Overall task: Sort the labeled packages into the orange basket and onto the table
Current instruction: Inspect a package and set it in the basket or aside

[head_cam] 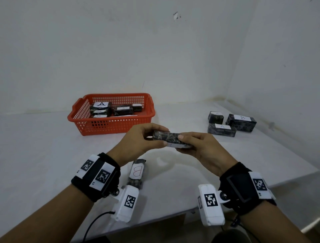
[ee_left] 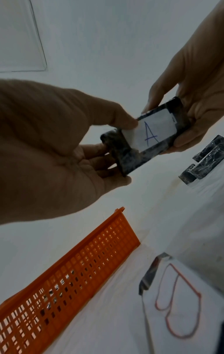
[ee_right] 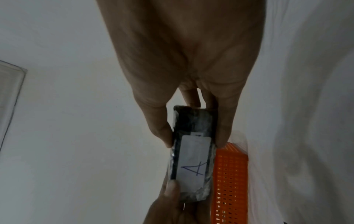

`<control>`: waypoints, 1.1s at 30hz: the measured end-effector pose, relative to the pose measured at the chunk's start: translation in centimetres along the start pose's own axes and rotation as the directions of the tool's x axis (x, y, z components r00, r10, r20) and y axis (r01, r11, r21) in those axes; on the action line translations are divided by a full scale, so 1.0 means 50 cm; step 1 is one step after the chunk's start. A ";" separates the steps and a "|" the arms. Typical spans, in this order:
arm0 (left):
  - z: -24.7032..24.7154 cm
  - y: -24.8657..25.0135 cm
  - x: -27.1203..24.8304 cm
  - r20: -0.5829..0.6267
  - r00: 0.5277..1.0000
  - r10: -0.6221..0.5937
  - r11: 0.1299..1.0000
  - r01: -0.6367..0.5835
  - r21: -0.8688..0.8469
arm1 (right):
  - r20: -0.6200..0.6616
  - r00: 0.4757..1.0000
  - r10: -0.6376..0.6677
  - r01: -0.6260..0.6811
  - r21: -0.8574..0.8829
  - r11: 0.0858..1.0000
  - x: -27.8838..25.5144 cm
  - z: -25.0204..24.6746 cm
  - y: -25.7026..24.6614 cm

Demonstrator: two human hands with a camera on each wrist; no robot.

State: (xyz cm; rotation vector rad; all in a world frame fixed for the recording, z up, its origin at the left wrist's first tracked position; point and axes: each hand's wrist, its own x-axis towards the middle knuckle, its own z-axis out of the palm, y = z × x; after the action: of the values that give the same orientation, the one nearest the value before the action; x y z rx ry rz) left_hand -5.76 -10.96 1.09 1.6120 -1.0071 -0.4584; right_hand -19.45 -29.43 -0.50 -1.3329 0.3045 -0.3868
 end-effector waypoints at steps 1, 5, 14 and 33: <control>0.001 0.001 -0.002 0.010 1.000 -0.024 1.000 0.024 0.005 | -0.009 1.000 -0.023 0.023 -0.003 1.000 0.001 -0.002 0.001; 0.008 0.003 -0.007 0.004 0.995 -0.100 0.994 0.100 -0.047 | -0.020 0.997 -0.076 0.075 -0.055 0.996 0.000 -0.006 0.004; 0.003 0.005 -0.008 -0.011 0.994 -0.111 0.988 0.109 -0.111 | 0.002 0.996 -0.090 0.089 -0.177 0.980 -0.004 -0.003 -0.011; -0.002 0.006 -0.017 -0.015 0.994 -0.108 0.992 0.107 -0.067 | 0.020 0.999 -0.049 0.052 -0.137 0.989 -0.018 -0.018 -0.006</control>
State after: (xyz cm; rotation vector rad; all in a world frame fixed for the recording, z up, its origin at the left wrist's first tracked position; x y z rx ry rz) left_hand -6.27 -10.23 1.21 1.6135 -0.8854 -0.5432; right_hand -20.69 -29.89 -0.41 -1.4801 0.2882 -0.4031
